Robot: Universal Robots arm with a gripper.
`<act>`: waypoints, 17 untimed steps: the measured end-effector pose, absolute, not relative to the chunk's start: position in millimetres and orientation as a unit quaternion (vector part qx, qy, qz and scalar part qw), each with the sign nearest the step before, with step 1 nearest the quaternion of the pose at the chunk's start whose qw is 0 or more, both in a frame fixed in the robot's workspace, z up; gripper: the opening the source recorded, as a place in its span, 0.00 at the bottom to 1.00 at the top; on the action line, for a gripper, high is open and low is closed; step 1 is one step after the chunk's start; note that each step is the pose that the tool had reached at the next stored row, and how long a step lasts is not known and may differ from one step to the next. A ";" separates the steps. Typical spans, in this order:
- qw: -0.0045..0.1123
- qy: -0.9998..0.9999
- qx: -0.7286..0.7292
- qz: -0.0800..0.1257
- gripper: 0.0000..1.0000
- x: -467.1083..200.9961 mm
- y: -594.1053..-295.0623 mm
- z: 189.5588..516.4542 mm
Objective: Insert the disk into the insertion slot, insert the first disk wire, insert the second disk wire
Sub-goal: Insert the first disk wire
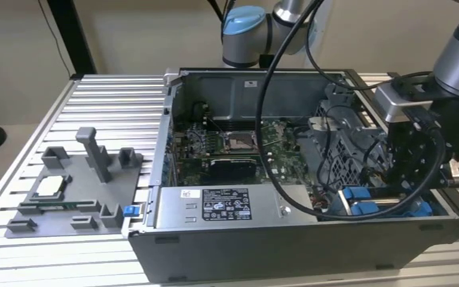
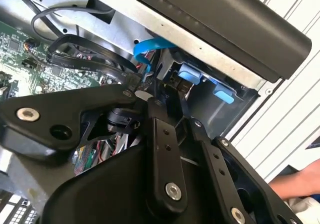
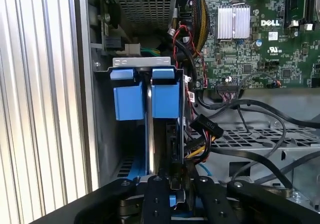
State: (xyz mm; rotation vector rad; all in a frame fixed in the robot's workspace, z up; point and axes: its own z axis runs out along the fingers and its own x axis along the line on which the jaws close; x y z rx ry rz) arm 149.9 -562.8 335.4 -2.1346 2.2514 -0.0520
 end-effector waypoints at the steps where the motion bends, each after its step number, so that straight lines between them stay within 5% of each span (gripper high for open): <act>1: 0.019 0.725 -0.688 -0.017 1.00 149.9 -562.8 338.0; 17: 0.013 0.725 -0.688 -0.015 1.00 157.7 -551.7 363.7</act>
